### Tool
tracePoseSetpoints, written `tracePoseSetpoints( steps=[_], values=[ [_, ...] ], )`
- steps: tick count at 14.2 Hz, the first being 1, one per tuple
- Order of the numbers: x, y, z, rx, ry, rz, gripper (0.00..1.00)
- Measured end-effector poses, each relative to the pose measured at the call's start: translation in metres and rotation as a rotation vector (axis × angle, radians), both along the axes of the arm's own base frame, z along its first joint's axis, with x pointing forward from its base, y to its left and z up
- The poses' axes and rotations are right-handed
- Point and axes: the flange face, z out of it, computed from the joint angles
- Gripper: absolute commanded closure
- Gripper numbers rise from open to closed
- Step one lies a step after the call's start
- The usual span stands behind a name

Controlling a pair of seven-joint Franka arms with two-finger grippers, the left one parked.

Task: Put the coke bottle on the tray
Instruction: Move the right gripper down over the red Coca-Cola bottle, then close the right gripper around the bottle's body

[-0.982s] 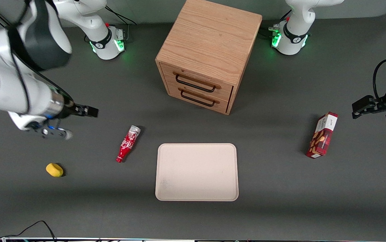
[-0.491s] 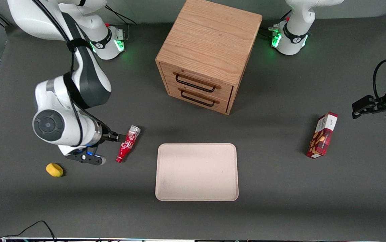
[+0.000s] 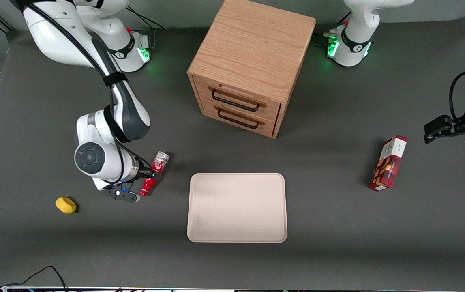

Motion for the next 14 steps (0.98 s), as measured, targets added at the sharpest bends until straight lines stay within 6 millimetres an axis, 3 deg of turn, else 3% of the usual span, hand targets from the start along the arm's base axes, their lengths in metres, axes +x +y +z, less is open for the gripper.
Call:
tracePoseSetpoints(
  steps=[6,14],
  values=[
    [-0.03,-0.01,-0.071,0.005,-0.061,-0.07,0.0],
    [-0.038,-0.008,-0.118,0.0,-0.059,-0.092,0.0]
  ],
)
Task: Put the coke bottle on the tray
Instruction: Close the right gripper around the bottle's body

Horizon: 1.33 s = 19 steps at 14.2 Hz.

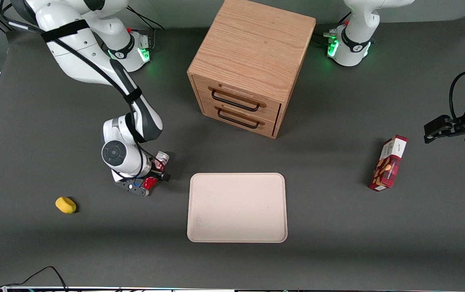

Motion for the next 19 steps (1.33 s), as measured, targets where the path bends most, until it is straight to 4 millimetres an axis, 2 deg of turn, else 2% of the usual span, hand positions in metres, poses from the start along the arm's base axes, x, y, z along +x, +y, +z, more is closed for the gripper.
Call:
tracePoseSetpoints(
  steps=[3,4,6,7,9,10,19],
  values=[
    [-0.0032,0.0054,-0.0067,-0.003,0.008,0.005,0.07],
    [-0.0033,0.0059,-0.0067,-0.003,0.007,0.005,0.12],
    [-0.0032,0.0059,-0.0066,-0.003,0.006,0.003,0.3],
    [-0.0032,0.0059,-0.0066,-0.003,0.006,0.003,0.45],
    [-0.0031,0.0059,-0.0065,-0.003,0.006,0.003,0.9],
    [-0.0031,0.006,-0.0065,-0.003,0.006,0.003,1.0],
    [-0.0032,0.006,-0.0075,-0.003,0.005,0.002,1.0]
  ],
)
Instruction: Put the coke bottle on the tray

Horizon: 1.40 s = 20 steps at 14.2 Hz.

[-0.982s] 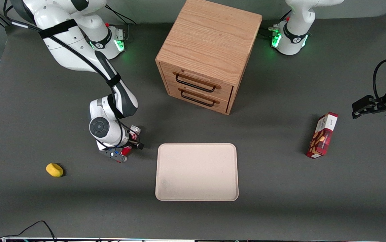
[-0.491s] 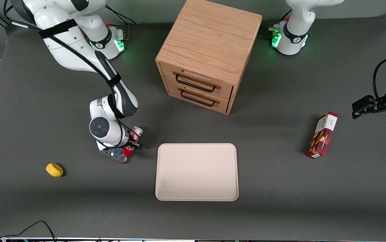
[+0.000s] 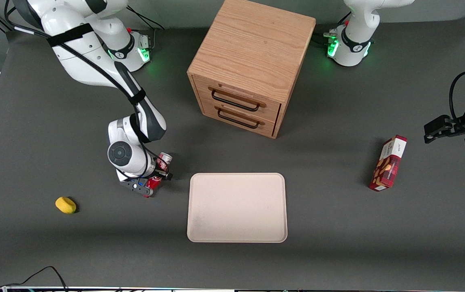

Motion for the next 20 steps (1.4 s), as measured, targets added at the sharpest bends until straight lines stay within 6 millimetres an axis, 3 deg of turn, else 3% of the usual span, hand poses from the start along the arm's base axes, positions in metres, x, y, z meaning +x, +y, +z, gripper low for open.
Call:
tracePoseSetpoints(
  steps=[6,9,13,18,20],
  values=[
    [0.003,-0.001,0.005,0.002,-0.012,-0.004,1.0],
    [0.01,-0.003,0.035,0.004,-0.017,-0.009,1.0],
    [0.023,-0.007,0.12,0.011,-0.017,-0.019,1.0],
    [0.052,-0.014,0.264,0.008,0.021,-0.033,1.0],
    [0.053,-0.015,0.302,0.01,0.037,-0.035,1.0]
  ],
)
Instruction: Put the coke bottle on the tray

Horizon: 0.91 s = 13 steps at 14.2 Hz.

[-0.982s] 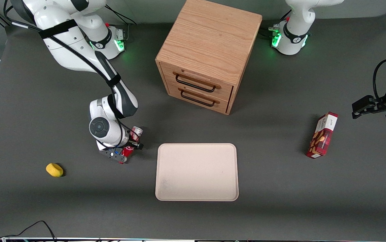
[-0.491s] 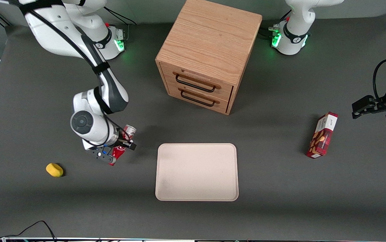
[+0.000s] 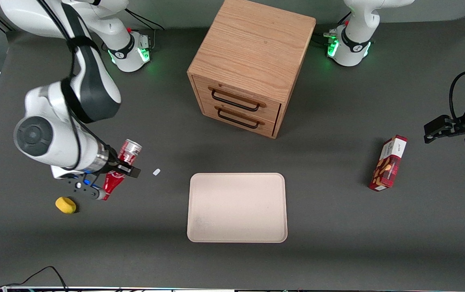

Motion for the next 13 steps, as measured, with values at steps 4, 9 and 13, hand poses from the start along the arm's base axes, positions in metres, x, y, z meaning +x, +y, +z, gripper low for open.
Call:
tracePoseSetpoints(
  steps=[4,9,13],
  values=[
    [-0.001,0.003,0.042,0.018,0.038,0.003,1.0],
    [0.021,0.015,0.026,0.017,0.039,0.012,1.0],
    [0.042,0.053,-0.03,0.015,0.042,0.051,1.0]
  ],
)
